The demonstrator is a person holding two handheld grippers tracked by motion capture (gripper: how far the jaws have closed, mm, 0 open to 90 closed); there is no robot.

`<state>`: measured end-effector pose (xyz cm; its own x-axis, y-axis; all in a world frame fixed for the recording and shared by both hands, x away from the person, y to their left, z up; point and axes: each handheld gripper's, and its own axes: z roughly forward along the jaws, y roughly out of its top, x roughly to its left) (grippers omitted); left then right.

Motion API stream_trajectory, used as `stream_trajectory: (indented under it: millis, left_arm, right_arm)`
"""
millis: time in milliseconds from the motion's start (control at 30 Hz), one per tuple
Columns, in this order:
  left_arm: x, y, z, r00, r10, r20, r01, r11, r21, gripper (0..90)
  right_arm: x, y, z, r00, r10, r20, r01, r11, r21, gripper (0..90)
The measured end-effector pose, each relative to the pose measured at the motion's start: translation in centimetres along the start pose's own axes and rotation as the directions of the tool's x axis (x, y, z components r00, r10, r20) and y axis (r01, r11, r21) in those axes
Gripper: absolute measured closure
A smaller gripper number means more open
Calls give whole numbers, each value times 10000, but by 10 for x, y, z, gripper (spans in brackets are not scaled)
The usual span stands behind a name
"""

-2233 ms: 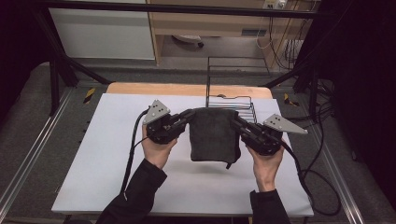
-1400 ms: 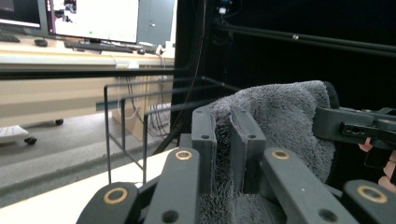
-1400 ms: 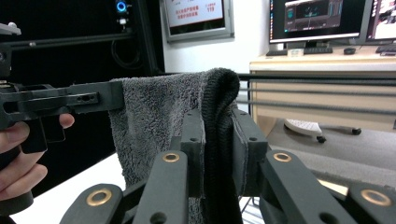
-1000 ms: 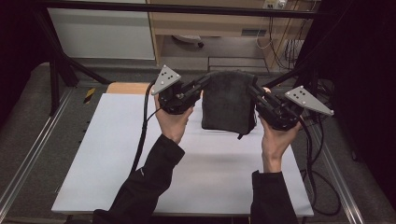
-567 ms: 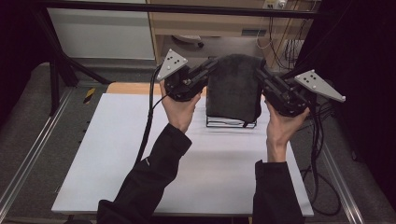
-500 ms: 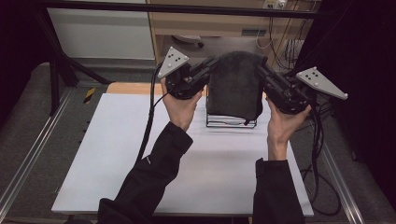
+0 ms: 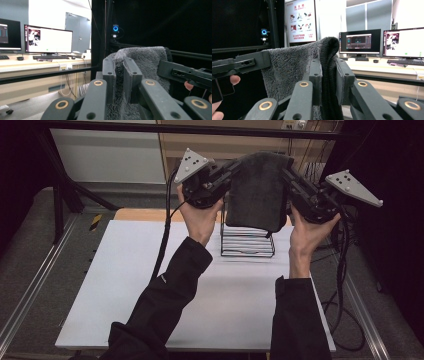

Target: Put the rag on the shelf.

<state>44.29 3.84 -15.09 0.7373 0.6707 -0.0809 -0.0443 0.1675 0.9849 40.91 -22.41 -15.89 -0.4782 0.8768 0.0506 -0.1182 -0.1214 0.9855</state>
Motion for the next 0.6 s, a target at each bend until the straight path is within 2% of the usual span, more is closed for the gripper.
stream_trajectory:
  millis: [133,367,533,600]
  left_arm:
    - [2,8,7,10000,-65,-38,65,9999,-89,803]
    - [3,21,19,9995,258,-202,-261,9995,-155,803]
    - [7,28,28,9998,-30,-207,25,9997,-226,803]
    - [9,30,31,9997,5,-250,-11,9997,-224,803]
  right_arm:
    - [-3,7,6,10000,-37,21,37,9999,-126,781]
    - [-13,17,19,9999,121,100,-118,9993,-366,781]
    - [-17,22,26,10000,40,27,-38,9990,-446,781]
    - [-20,24,29,10000,46,17,-45,9989,-464,781]
